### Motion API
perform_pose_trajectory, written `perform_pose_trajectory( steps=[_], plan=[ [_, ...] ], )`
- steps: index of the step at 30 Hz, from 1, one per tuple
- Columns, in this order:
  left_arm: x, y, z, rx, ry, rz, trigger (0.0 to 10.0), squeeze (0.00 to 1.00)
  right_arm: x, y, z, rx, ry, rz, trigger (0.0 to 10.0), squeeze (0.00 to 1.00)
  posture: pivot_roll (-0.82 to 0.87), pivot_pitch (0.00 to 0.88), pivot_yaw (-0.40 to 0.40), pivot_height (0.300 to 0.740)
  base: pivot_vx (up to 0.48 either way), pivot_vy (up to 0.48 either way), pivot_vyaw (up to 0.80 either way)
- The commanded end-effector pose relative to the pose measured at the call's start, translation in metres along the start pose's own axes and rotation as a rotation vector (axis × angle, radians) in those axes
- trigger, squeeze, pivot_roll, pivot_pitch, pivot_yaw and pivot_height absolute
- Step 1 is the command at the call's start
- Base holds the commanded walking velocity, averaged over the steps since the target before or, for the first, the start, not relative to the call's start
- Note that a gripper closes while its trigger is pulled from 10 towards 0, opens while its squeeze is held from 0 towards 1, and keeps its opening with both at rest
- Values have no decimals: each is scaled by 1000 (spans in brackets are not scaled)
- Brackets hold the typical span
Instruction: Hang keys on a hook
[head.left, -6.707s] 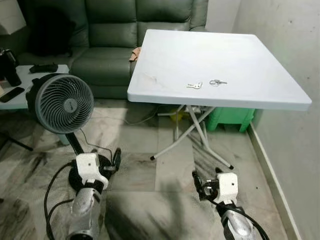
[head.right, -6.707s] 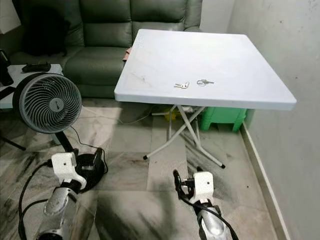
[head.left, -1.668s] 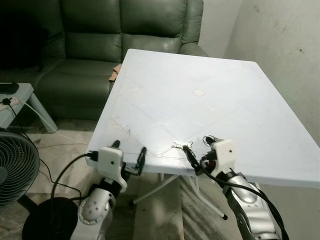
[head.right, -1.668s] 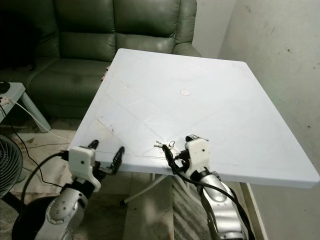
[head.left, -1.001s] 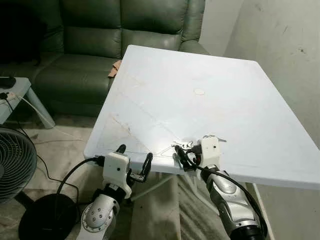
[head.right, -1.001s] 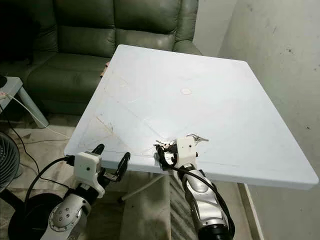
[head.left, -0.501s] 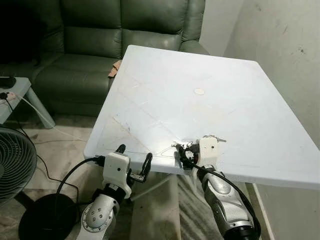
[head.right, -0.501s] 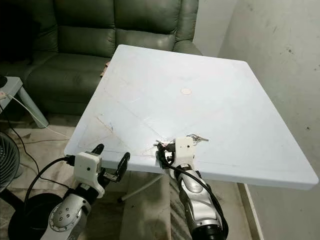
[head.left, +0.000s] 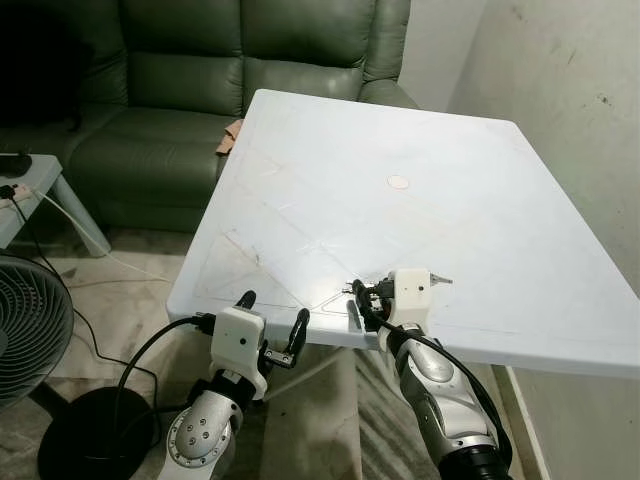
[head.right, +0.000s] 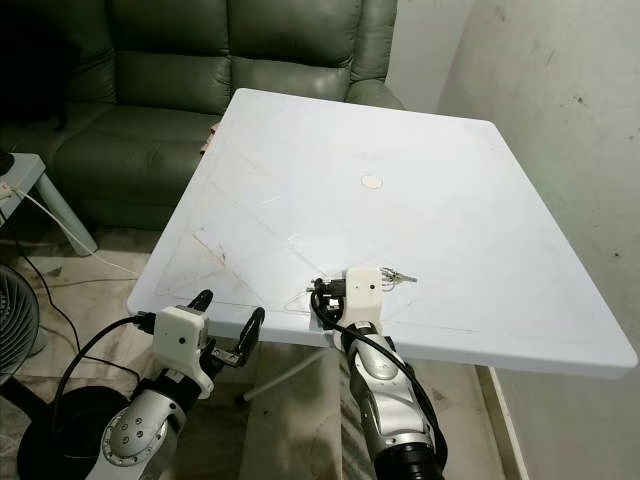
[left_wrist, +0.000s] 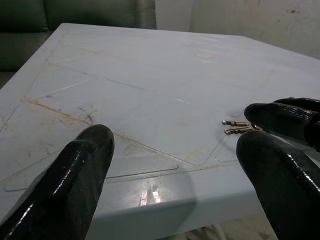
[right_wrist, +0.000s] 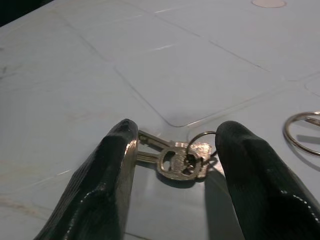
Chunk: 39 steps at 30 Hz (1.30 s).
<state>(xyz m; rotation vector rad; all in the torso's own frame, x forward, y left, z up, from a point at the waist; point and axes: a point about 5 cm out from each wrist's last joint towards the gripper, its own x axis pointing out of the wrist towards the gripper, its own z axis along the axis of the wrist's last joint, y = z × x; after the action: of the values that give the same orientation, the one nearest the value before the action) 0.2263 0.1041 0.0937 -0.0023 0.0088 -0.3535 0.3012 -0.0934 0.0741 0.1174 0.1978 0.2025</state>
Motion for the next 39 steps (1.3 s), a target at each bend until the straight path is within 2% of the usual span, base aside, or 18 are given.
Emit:
perform_pose_trajectory(
  steps=[1, 16, 28, 32, 33, 34, 35, 36, 37, 39],
  plan=[
    [1, -2, 6, 10, -17, -3, 10000, 0, 1, -2, 1, 5, 4, -20, 10000, 0, 103, 49, -76, 740, 0, 0, 0],
    [0, -3, 6, 10, -18, -2, 10000, 0, 5, -3, -3, -59, 40, -114, 10000, 0, 105, 55, -75, 740, 0, 0, 0],
    [-1, -3, 7, 12, -18, 3, 10000, 0, 6, 3, -1, -48, 24, -111, 10000, 0, 107, 58, -77, 740, 0, 0, 0],
    [0, -3, 7, 14, -18, 5, 10000, 0, 7, 3, -1, -71, 26, -134, 9843, 0, 108, 58, -76, 740, 0, 0, 0],
    [0, -3, 7, 14, -19, 5, 10000, 0, 8, 2, -1, -78, 32, -143, 7412, 0, 109, 59, -78, 740, 0, 0, 0],
    [0, -3, 7, 15, -19, 6, 10000, 0, 8, 2, -1, -81, 34, -146, 7412, 0, 109, 59, -78, 740, 0, 0, 0],
    [0, -3, 7, 16, -20, 6, 10000, 0, 8, 2, -1, -88, 36, -150, 4431, 0, 109, 60, -78, 740, 0, 0, 0],
    [0, -3, 7, 15, -20, 7, 10000, 0, 8, 2, -1, -91, 35, -150, 4431, 0, 109, 60, -78, 740, 0, 0, 0],
    [0, -3, 8, 16, -20, 8, 10000, 0, 8, 2, -1, -99, 30, -151, 2863, 0, 109, 60, -78, 740, 0, 0, 0],
    [0, -3, 8, 16, -20, 9, 10000, 0, 8, 2, -1, -100, 30, -150, 2941, 0, 109, 60, -78, 740, 0, 0, 0]
  ],
)
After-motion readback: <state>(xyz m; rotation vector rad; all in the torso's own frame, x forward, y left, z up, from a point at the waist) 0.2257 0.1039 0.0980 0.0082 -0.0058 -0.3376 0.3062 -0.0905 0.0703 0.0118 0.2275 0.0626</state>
